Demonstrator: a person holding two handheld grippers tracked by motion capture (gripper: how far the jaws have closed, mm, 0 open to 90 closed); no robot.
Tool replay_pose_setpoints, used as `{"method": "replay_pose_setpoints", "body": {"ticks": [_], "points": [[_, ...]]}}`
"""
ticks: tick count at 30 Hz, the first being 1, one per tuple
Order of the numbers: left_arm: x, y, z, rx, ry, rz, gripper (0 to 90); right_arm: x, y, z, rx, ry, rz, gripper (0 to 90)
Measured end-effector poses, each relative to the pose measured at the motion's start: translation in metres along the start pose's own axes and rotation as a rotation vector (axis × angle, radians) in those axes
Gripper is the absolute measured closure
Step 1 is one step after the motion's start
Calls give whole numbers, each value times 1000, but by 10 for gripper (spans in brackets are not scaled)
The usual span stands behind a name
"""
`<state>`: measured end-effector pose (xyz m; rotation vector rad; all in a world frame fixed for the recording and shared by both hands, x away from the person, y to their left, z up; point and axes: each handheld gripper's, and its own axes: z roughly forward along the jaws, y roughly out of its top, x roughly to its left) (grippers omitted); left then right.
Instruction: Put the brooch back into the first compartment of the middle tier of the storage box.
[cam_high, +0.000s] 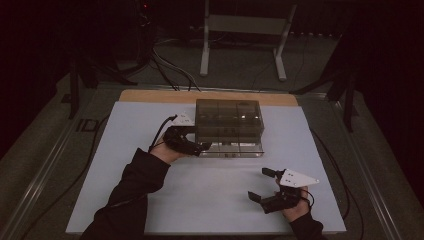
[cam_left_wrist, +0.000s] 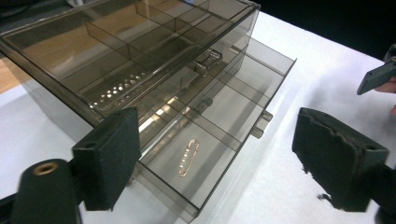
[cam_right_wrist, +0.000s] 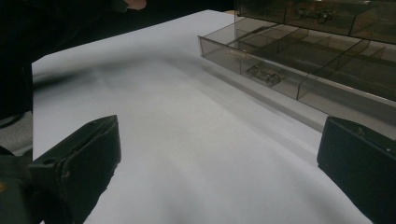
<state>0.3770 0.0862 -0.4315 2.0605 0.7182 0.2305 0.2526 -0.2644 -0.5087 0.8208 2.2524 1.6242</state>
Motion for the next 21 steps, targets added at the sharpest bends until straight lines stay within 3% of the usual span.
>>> {"method": "replay_pose_setpoints", "body": {"ticks": [4,9,17,21], "points": [[3,-2,-6,-11,-30,6,98,-1,0,0,2,-1,0,0],[5,-4,-13,-13,-35,14,35,-1,0,1,1,1,5,0],[6,-5,-21,-28,-45,36,3,-1,0,2,3,1,-2,0],[9,-8,-25,-45,-70,15,1,-2,0,2,3,2,3,0]]}}
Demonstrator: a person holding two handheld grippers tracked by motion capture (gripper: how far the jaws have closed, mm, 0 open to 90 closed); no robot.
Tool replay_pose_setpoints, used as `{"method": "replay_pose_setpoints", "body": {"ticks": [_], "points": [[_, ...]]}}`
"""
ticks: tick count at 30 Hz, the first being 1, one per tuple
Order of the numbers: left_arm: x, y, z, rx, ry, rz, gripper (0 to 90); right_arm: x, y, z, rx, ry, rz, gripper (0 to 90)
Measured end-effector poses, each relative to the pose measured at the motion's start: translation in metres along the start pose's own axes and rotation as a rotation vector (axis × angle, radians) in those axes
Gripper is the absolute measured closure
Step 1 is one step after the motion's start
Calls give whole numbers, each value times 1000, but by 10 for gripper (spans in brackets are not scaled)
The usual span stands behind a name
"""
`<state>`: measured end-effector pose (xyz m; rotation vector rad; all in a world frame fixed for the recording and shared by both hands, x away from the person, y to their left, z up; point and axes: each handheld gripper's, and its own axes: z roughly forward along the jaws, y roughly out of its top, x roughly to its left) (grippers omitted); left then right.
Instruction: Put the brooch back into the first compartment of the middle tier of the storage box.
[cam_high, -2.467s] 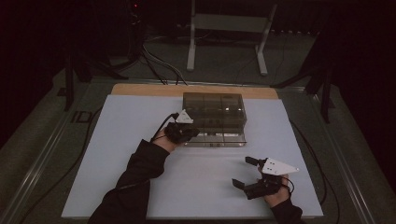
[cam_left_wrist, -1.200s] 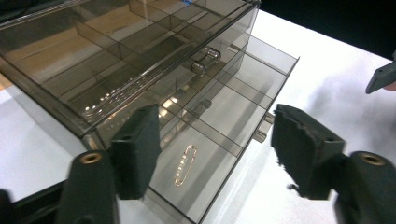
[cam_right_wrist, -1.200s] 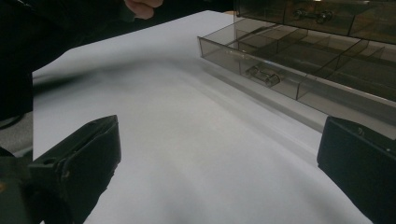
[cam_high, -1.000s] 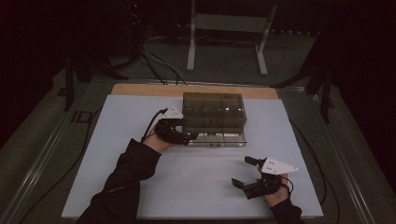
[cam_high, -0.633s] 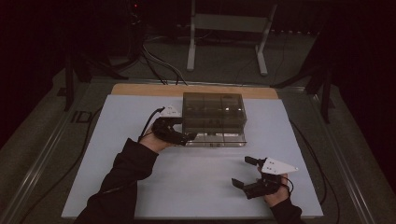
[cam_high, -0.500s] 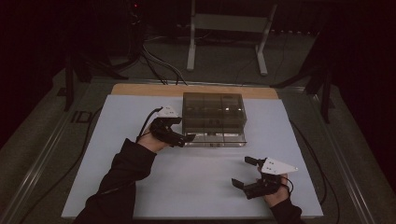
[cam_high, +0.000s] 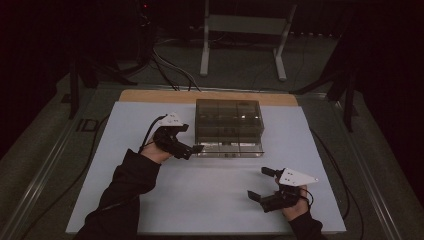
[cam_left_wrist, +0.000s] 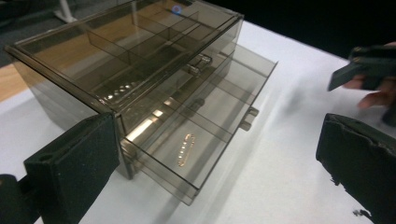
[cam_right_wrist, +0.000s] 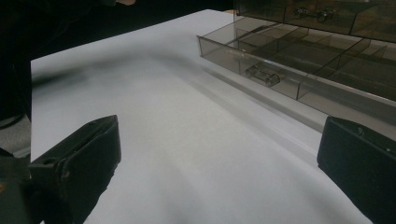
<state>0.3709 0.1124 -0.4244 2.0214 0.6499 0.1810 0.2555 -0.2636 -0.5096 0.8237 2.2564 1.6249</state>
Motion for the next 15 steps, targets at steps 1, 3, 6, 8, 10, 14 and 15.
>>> {"method": "replay_pose_setpoints", "body": {"ticks": [1,3,6,8,10,14,15], "points": [[0,0,-1,1,2,4,1,0,0,0,1,0,0,0],[0,-1,-1,0,0,8,1,0,0,0,2,0,-1,0],[2,-1,-6,-13,-12,1,1,0,0,0,1,1,0,0],[3,-1,-10,-21,-17,-6,1,0,0,0,0,2,-2,0],[4,-2,-14,-25,-16,-13,1,0,0,0,-2,2,0,0],[4,-3,-22,-26,-8,-1,2,0,0,0,-2,2,-3,0],[4,-4,-25,-30,-2,-4,2,0,0,0,-3,3,1,0]]}}
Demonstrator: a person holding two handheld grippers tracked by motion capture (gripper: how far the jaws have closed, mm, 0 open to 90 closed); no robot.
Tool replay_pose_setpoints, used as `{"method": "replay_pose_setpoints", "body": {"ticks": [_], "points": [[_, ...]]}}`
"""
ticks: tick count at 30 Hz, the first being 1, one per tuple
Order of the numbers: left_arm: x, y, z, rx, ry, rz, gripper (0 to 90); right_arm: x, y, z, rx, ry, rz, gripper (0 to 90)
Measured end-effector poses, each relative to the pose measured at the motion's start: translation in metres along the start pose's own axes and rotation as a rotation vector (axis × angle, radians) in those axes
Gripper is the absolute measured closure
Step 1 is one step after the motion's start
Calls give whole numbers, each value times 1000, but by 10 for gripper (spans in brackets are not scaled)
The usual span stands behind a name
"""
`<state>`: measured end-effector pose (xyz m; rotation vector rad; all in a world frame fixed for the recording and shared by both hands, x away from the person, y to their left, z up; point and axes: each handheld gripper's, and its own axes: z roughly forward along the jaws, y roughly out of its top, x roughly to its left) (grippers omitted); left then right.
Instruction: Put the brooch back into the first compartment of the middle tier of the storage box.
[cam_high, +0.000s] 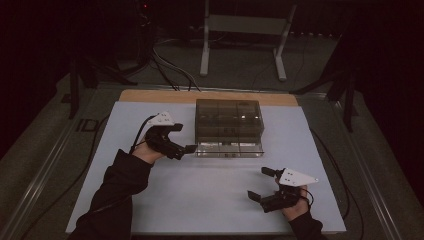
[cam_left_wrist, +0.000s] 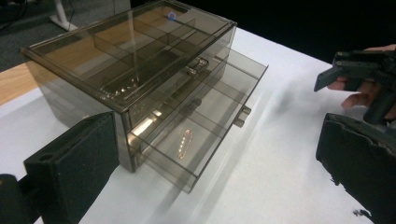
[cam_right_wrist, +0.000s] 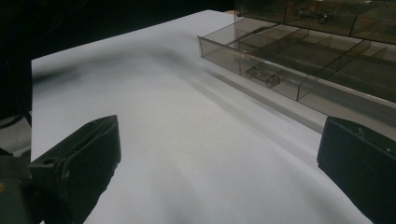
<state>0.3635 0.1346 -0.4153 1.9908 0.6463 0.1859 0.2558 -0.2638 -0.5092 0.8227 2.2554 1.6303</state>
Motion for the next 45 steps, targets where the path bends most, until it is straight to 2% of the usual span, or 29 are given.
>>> {"method": "replay_pose_setpoints", "body": {"ticks": [5,10,16,25,30,36,40,45], "points": [[1,-6,-10,-1,10,-2,2,1,0,0,0,2,-7,0],[3,-16,-12,13,22,-6,2,1,1,1,1,1,-8,0],[6,-32,-14,11,10,-29,2,1,1,1,2,0,-5,0],[1,-42,-25,11,19,-25,3,2,1,2,3,4,-3,0],[0,-50,-31,6,43,-27,3,2,1,2,5,3,-5,0],[-1,-63,-35,7,53,-43,3,2,1,2,6,3,-6,0],[-3,-69,-39,-4,75,-54,3,1,1,2,4,3,-5,0],[-7,-78,-43,0,79,-51,3,1,1,3,5,3,-3,0]]}}
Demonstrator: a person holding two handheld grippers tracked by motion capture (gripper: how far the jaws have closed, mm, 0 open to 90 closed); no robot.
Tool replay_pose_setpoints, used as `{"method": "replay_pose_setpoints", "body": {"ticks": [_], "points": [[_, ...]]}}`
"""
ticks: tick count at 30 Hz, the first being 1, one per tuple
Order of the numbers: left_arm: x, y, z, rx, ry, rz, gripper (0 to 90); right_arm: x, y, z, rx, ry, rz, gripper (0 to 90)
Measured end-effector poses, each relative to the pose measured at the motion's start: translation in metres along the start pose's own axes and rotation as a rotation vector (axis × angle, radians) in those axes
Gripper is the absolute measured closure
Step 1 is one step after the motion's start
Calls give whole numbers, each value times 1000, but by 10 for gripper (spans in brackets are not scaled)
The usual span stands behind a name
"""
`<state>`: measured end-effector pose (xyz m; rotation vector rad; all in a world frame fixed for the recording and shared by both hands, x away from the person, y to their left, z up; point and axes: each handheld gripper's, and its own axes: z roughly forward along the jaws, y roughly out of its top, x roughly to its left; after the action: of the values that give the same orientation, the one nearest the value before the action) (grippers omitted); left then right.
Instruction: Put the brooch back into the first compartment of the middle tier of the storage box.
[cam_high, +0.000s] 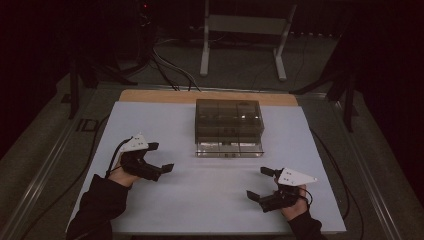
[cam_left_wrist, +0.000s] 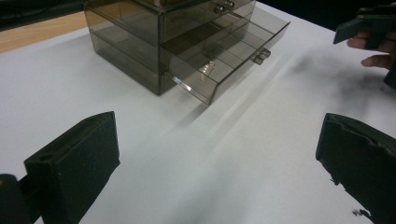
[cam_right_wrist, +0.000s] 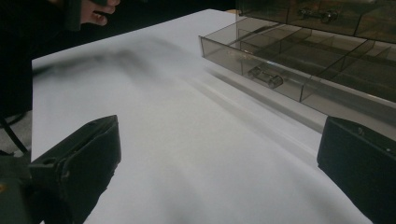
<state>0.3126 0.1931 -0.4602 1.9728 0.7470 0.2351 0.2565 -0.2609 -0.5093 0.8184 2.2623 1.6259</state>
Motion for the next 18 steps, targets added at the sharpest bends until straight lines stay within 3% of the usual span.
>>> {"method": "replay_pose_setpoints", "body": {"ticks": [6,18], "points": [[-5,-12,-6,11,10,8,3,1,0,0,1,1,-1,0],[-7,-48,-18,30,57,-18,3,0,0,0,3,0,0,0]]}}
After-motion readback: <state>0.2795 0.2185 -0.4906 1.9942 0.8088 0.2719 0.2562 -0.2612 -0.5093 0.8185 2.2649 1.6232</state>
